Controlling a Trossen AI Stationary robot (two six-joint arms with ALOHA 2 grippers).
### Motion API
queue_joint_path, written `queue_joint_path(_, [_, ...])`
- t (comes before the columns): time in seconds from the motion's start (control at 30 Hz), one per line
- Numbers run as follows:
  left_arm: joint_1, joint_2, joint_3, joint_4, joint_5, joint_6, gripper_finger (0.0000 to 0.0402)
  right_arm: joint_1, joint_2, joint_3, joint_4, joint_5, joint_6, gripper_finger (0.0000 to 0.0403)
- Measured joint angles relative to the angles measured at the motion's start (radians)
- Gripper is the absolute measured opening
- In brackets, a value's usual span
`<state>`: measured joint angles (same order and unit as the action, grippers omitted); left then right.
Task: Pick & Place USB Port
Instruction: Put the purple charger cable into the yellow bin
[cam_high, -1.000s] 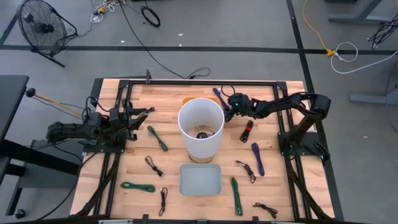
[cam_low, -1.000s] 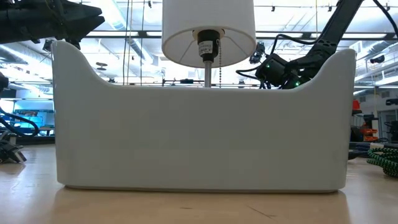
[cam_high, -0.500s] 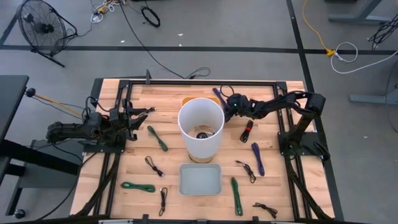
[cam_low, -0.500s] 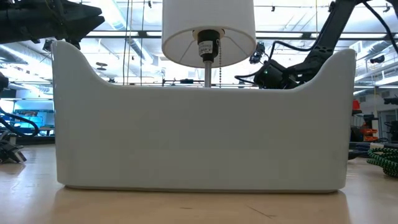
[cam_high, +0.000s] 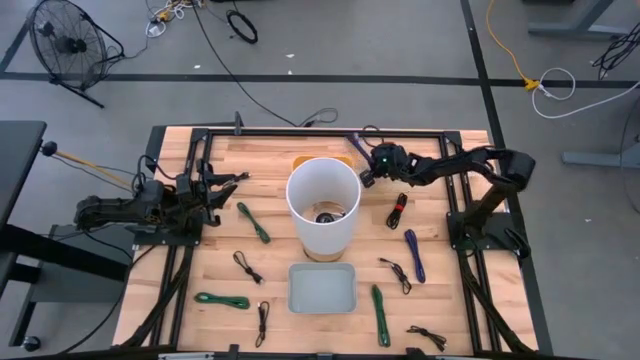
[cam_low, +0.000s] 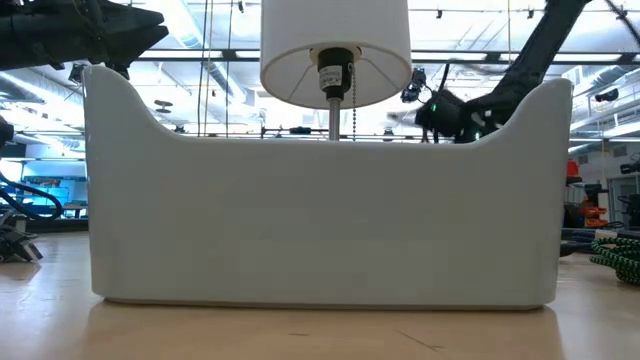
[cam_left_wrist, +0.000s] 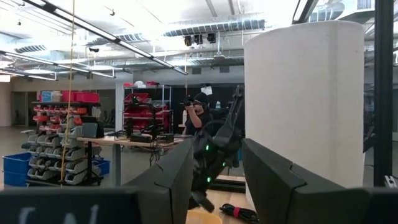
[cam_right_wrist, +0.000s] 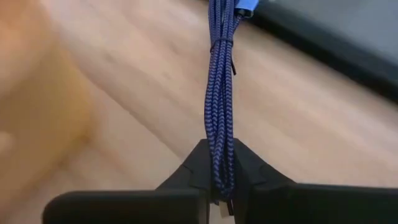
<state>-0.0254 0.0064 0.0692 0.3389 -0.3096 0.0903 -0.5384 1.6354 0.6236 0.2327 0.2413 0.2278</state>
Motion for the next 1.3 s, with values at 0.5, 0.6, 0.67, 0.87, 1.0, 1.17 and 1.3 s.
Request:
queue_joint_path(0.5, [0.0,0.0,0.0,0.0,0.0,0.0,0.0144,0.167,-0.428,0.001,-0.176,-0.015,-0.007,0.0022])
queue_joint_path(0.6, [0.0,0.0,0.0,-0.001,0.0,0.0,0.0144,0.248,-0.431,0.001,-0.149,-0.018,-0.001,0.0022])
queue_joint_path(0.67, [0.0,0.0,0.0,-0.002,0.0,0.0,0.0144,0.295,-0.417,0.001,-0.132,-0.006,0.004,0.0022])
queue_joint_path(0.87, [0.0,0.0,0.0,-0.002,0.0,0.0,0.0144,0.362,-0.384,0.001,-0.028,0.009,-0.011,0.0022])
queue_joint_path(1.0, [0.0,0.0,0.0,-0.002,0.0,0.0,0.0144,0.372,-0.373,0.003,0.03,-0.024,-0.027,0.0022])
queue_joint_path(1.17, [0.0,0.0,0.0,-0.002,0.0,0.0,0.0144,0.369,-0.331,0.03,0.01,-0.041,-0.047,0.0022])
queue_joint_path(1.3, [0.0,0.0,0.0,-0.002,0.0,0.0,0.0144,0.378,-0.249,0.081,0.002,-0.052,-0.065,0.0022])
